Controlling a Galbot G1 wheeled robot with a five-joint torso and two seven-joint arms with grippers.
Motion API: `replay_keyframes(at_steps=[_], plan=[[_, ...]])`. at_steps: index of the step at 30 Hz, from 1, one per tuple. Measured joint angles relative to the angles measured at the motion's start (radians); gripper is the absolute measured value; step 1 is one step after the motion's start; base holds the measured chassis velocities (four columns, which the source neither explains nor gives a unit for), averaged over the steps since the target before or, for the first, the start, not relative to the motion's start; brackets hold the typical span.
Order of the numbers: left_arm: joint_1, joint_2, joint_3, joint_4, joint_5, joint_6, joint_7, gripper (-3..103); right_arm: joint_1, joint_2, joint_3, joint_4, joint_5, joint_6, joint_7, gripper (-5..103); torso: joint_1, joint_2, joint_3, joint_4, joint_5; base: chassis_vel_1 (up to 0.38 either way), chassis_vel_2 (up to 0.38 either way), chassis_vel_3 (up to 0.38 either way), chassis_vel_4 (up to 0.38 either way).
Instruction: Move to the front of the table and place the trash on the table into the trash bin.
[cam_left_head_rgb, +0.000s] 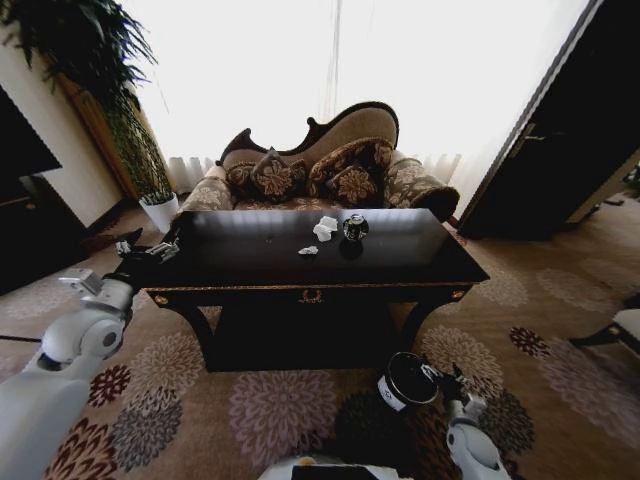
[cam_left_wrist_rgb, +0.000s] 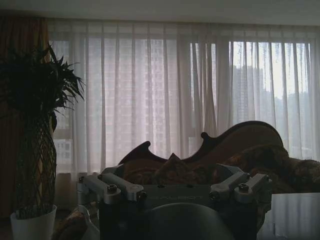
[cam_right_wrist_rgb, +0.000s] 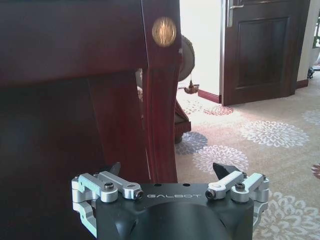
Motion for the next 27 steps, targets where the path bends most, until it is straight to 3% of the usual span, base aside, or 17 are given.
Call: replay_keyframes(at_steps=[9, 15, 21, 27], plan=[[0.0, 0.0, 0.0, 0.0, 0.0, 0.0, 0.0, 100, -0.169, -0.021, 0.09, 0.41, 0.084, -0.071, 0.045, 100, 0.0, 0.0, 0.0, -0.0001, -0.0004, 0.0, 0.0, 0.0, 0.0], [0.0, 0.0, 0.0, 0.0, 0.0, 0.0, 0.0, 100, -0.17, -0.06, 0.108, 0.53, 0.136, -0.119, 0.068, 100, 0.0, 0.0, 0.0, 0.0, -0.0002, 0.0, 0.0, 0.0, 0.0], [0.0, 0.0, 0.0, 0.0, 0.0, 0.0, 0.0, 100, -0.128, -0.187, 0.12, 0.62, 0.208, -0.175, 0.101, 100, 0.0, 0.0, 0.0, 0.0001, 0.0, 0.0, 0.0, 0.0, 0.0], [0.0, 0.0, 0.0, 0.0, 0.0, 0.0, 0.0, 100, -0.075, -0.287, 0.074, 0.666, 0.219, -0.215, 0.123, 100, 0.0, 0.0, 0.0, -0.0001, -0.0001, 0.0, 0.0, 0.0, 0.0]])
